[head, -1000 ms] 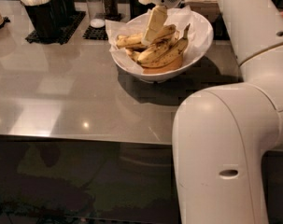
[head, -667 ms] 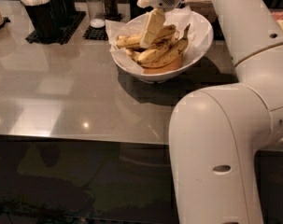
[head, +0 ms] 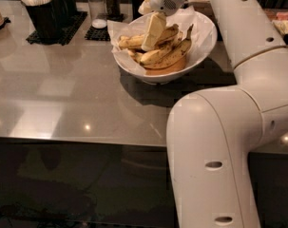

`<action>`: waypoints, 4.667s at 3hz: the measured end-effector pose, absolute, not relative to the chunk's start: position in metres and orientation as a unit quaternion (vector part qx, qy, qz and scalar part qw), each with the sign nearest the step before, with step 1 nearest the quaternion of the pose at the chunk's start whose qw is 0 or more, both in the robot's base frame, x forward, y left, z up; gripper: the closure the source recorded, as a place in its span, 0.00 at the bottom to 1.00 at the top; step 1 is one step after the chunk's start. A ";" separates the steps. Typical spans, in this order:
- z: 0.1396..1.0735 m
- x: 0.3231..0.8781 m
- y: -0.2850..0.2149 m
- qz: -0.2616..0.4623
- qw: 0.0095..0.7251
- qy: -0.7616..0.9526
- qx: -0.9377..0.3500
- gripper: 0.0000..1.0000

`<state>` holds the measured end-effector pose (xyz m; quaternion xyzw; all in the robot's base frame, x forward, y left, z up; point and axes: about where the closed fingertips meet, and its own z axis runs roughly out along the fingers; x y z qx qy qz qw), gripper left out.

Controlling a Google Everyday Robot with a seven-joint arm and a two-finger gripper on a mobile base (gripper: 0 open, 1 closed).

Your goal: Pick banana from white bowl

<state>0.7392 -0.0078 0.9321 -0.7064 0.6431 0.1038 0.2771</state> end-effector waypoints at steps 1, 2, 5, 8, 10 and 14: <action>0.931 0.741 -0.009 0.106 0.275 0.646 -0.704 0.21; 0.935 0.739 -0.009 0.106 0.275 0.646 -0.704 0.36; 0.923 0.729 -0.049 0.084 0.241 0.698 -0.669 0.84; 0.955 0.727 -0.063 0.030 0.265 0.723 -0.638 1.00; 1.049 0.672 -0.061 -0.096 0.357 0.699 -0.613 1.00; 0.949 0.527 -0.106 -0.012 0.442 0.667 -0.599 1.00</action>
Offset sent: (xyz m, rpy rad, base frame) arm -0.0035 -0.0233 -0.0208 -0.0203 0.0671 -0.0475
